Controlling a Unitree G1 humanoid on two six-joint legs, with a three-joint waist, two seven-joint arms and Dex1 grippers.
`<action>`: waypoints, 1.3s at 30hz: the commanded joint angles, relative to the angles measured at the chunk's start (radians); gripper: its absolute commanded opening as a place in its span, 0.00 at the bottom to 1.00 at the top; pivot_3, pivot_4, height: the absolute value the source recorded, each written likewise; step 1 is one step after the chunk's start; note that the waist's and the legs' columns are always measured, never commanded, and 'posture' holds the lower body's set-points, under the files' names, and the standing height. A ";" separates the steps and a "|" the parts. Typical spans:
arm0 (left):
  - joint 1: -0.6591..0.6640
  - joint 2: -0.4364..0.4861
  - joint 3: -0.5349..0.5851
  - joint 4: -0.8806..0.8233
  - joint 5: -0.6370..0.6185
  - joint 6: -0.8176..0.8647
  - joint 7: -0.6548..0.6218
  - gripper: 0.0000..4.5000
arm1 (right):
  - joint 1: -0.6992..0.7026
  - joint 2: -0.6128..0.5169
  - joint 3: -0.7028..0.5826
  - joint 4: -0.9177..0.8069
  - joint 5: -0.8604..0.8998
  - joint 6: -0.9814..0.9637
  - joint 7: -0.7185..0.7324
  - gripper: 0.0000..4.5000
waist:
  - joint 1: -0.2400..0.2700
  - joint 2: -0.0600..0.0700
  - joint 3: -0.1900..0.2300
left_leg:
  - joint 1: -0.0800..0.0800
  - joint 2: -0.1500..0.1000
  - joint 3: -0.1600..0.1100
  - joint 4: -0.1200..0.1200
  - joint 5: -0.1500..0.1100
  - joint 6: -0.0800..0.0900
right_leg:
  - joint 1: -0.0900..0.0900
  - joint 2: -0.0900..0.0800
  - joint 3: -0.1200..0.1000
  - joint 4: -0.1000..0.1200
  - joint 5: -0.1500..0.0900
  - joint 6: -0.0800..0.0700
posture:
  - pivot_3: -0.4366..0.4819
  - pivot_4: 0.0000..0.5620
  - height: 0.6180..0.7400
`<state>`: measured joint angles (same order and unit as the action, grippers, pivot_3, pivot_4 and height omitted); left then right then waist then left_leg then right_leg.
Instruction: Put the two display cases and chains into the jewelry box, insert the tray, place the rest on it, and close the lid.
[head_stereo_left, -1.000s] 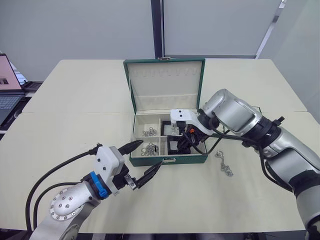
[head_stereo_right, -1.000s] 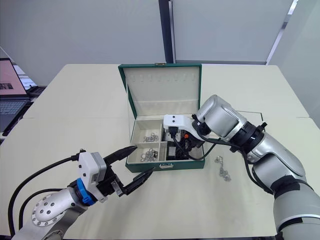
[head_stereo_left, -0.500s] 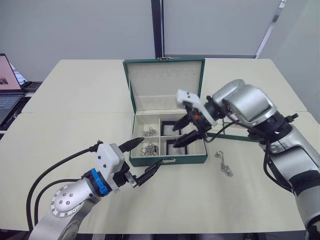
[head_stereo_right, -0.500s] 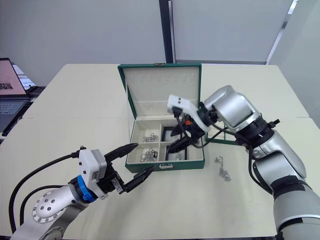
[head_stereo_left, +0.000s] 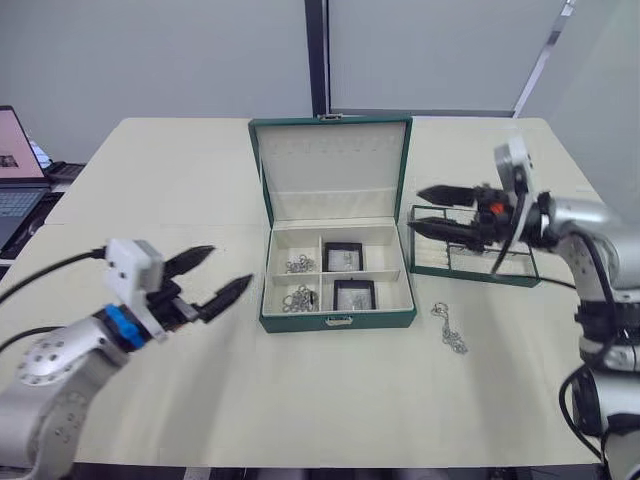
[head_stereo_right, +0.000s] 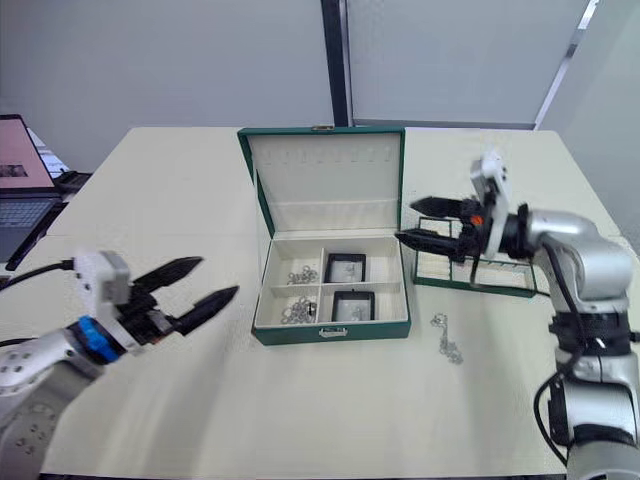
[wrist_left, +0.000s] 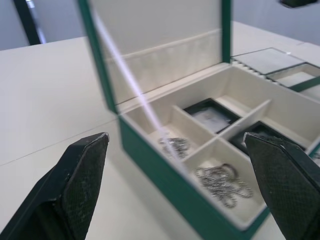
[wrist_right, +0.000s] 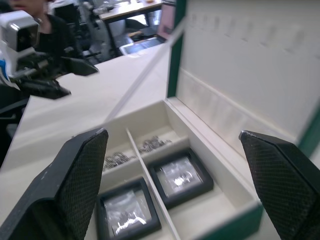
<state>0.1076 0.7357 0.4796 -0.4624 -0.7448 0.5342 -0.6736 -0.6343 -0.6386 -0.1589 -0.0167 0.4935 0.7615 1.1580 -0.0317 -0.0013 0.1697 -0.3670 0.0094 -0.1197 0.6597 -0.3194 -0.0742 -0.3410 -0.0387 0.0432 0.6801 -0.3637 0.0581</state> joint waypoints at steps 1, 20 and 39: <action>0.037 0.038 0.115 0.093 0.038 -0.046 -0.047 1.00 | 0.136 -0.031 -0.115 -0.056 -0.012 -0.090 -0.087 0.99 | -0.002 0.000 0.000 | 0.000 0.000 0.001 0.000 0.000 0.000 | 0.000 0.000 0.000 0.000 0.000 0.000 | 0.48 0.27 1.00; 0.141 -0.232 0.247 0.227 0.245 -0.309 0.201 1.00 | 0.472 0.106 -0.373 0.149 -0.104 -0.521 -0.532 0.99 | 0.002 -0.001 0.000 | 0.002 0.002 0.008 0.001 0.000 0.000 | 0.002 0.000 0.003 0.000 0.000 0.000 | 0.48 0.27 1.00; 0.105 -0.252 0.203 0.225 0.259 -0.323 0.260 1.00 | 0.467 0.097 -0.359 0.222 -0.081 -0.609 -0.575 0.99 | 0.001 -0.001 0.000 | 0.003 0.002 0.008 0.001 0.000 -0.001 | 0.003 0.000 0.003 0.000 0.000 0.000 | 0.48 0.27 1.00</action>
<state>0.2231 0.4741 0.6786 -0.2120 -0.4826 0.2156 -0.4232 -0.1686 -0.5202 -0.4920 0.2372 0.3873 0.1624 0.5828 -0.0311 -0.0020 0.1693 -0.3642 0.0112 -0.1117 0.6606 -0.3190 -0.0751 -0.3377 -0.0388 0.0460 0.6800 -0.3637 0.0582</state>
